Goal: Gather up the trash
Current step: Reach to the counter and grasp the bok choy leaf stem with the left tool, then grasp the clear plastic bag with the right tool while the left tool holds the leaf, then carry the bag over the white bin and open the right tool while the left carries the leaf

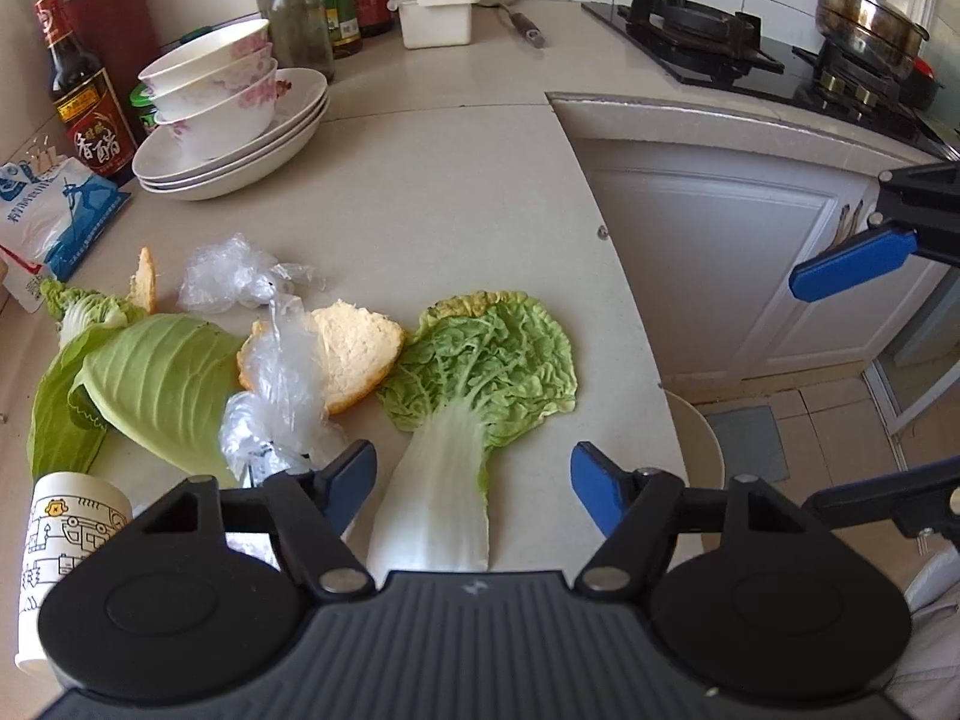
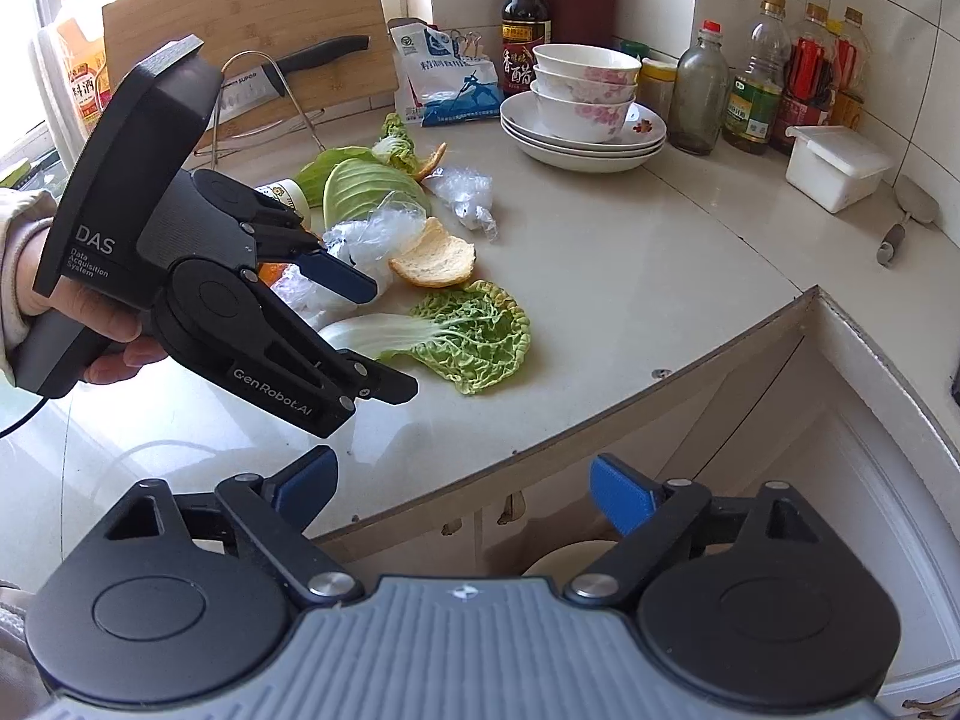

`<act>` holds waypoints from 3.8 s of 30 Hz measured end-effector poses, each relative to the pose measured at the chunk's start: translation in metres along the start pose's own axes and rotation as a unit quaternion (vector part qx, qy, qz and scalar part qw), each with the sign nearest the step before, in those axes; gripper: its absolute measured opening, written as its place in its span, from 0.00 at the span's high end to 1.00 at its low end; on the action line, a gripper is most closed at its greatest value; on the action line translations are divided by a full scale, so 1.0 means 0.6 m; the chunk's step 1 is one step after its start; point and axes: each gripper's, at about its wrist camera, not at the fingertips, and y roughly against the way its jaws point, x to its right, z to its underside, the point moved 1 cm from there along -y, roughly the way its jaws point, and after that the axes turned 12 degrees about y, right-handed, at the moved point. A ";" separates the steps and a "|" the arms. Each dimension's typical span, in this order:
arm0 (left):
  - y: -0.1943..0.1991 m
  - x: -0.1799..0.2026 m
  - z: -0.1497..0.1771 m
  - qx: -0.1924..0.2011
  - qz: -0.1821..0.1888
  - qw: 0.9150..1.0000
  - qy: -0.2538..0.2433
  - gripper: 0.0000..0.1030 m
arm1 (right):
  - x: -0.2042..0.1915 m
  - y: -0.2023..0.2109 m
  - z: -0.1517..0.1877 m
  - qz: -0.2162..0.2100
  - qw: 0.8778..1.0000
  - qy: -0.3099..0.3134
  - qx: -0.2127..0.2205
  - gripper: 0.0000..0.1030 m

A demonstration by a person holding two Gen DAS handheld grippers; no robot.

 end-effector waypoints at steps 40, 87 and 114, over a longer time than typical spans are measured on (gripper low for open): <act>0.085 -0.007 0.034 -0.016 0.004 1.000 0.018 0.69 | 0.028 -0.045 -0.090 -0.029 0.998 0.037 0.052 0.08; 0.147 -0.006 0.086 0.000 0.004 0.998 0.061 0.69 | -0.019 -0.126 -0.194 -0.117 0.989 0.080 0.050 0.53; 0.162 0.034 0.090 0.010 0.000 0.999 0.034 0.69 | 0.041 0.009 -0.118 -0.040 0.995 0.048 0.078 0.53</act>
